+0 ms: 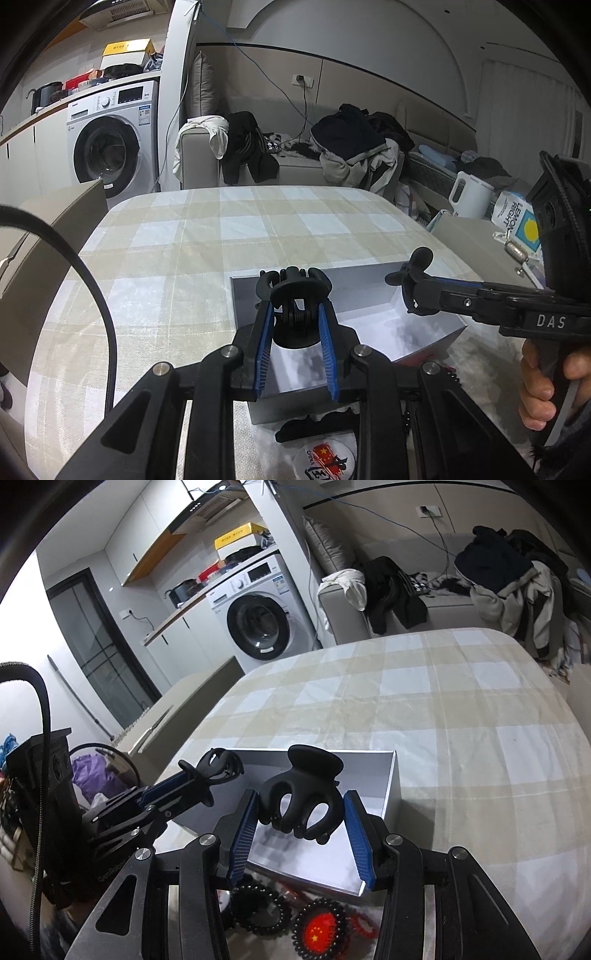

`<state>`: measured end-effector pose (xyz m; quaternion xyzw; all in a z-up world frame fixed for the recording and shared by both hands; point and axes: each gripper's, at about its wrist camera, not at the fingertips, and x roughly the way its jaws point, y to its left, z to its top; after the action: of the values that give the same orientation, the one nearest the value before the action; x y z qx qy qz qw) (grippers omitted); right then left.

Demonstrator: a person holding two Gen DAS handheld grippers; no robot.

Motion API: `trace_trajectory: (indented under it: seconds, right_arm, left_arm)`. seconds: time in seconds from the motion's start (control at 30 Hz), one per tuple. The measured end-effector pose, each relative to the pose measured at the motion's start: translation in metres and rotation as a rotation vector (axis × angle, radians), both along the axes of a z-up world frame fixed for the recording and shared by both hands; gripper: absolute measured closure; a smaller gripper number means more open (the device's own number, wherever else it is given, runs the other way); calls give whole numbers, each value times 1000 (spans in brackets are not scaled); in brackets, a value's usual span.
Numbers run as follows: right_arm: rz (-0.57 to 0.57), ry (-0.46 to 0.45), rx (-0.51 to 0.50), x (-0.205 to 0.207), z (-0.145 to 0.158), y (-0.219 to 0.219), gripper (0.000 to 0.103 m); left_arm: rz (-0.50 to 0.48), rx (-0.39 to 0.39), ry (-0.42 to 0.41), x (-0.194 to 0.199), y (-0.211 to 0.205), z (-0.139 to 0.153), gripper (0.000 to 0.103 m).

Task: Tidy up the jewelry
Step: 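Carry the black claw clip into the grey box and open the right gripper, then lower the right gripper onto the black beaded bracelet beside the red badge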

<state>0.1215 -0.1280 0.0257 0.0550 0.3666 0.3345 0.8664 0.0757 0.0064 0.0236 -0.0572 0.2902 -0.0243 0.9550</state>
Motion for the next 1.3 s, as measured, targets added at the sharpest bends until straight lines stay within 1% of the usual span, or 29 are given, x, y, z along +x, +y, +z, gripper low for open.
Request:
trace_trajectory:
  seconds: [0.17,0.33,0.4,0.5,0.6,0.63,0.67,0.7,0.73,0.77,0.83,0.87,0.9,0.93,1.0,1.07,1.17,1.23,1.27,1.3]
  right_arm:
    - [9,5,-14,0,-2,3,57]
    - [25,3,-62,0,-6,14,57]
    - [20,-11,-81,-1,-6,16,57]
    - [19,-14,-91,-1,-6,17,57]
    - [14,-14,-98,-1,-6,18,55]
    - [17,-13,-96,-1,-6,18,51]
    - [24,-17,-89,-2,-4,17,48]
    - [31,-32,-78,-5,0,15,42]
    - [34,-57,-66,-10,4,11,34]
    - [34,-80,-60,-14,8,8,30]
    - [5,-126,-72,-25,17,-4,12]
    - [-11,-140,-82,-30,19,-9,7]
    - [-22,-149,-87,-34,20,-14,0]
    - [-35,-154,-90,-39,19,-21,0]
    - [-48,-136,-96,-48,13,-33,0]
    - [-78,-104,-95,-54,3,-43,0]
    - [-100,-74,-83,-59,-12,-50,0]
    - [-101,-19,-64,-58,-22,-52,0]
    - [-89,0,-58,-58,-24,-52,1]
    - [-78,18,-45,-57,-27,-52,8]
  left_arm:
    - [-3,28,15,1,-3,-1,84]
    - [-6,28,40,3,-1,-5,84]
    - [-11,25,46,3,-1,-5,84]
    - [-17,20,58,4,0,-6,84]
    - [-22,12,60,2,0,-5,83]
    - [-28,3,64,1,0,-4,82]
    - [-31,-4,64,0,0,-3,80]
    - [-37,-13,55,-3,1,-1,70]
    - [-41,-20,42,-7,1,2,57]
    - [-41,-26,27,-12,1,6,51]
    - [-37,-39,-9,-25,3,14,26]
    - [-30,-43,-28,-33,4,18,20]
    - [-23,-46,-41,-38,5,20,9]
    - [-13,-46,-51,-43,5,20,1]
    - [8,-48,-67,-52,8,18,1]
    - [21,-57,-58,-56,10,9,1]
    - [26,-74,-18,-54,11,-5,1]
    - [27,-74,10,-54,9,-14,1]
    - [26,-71,12,-55,8,-17,1]
    - [27,-66,12,-58,6,-18,1]
